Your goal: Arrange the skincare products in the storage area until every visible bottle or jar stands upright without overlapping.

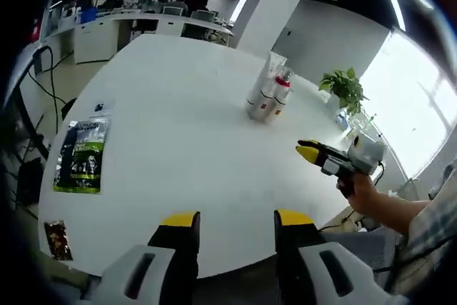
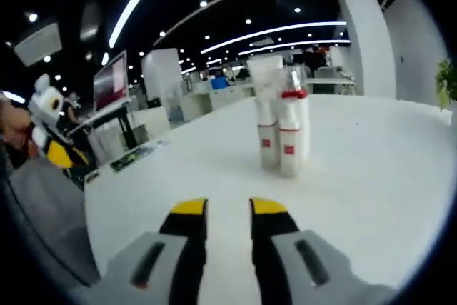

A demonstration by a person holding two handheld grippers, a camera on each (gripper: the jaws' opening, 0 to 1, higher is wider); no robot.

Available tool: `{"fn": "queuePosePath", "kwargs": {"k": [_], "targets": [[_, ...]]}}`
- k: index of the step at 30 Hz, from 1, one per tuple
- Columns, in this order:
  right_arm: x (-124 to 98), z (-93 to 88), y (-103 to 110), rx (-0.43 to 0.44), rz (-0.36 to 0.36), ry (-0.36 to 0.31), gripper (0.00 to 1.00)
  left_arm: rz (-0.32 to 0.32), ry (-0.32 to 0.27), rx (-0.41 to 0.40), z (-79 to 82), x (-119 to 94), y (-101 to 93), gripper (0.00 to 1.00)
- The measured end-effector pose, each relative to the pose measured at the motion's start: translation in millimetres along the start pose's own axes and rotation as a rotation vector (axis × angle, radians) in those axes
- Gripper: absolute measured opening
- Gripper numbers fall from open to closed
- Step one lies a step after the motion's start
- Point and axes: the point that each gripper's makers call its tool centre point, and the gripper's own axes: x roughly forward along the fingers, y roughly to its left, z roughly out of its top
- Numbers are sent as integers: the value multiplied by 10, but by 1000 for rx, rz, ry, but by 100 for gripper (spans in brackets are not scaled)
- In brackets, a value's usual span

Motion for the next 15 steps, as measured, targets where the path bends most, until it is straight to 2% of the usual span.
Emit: {"fn": "queuePosePath", "kwargs": {"k": [3,5,6,10,15], "targets": [[-120,42,93,0,11,4,22,19,-23,-17,99,-64,119,45],[-182,88,161,-2,20,3,23,61,-94,-79,277,-103,308,50],[-198,102,194,-10,29,4,23,71,-104,-93,319,-116,379,51],[-208,146,285,-27,46,25,23,171,-128,-35,480,-190,749,51],[-230,313,429,-67,49,28,23,223,-124,-16,612,-155,1084,51]]}}
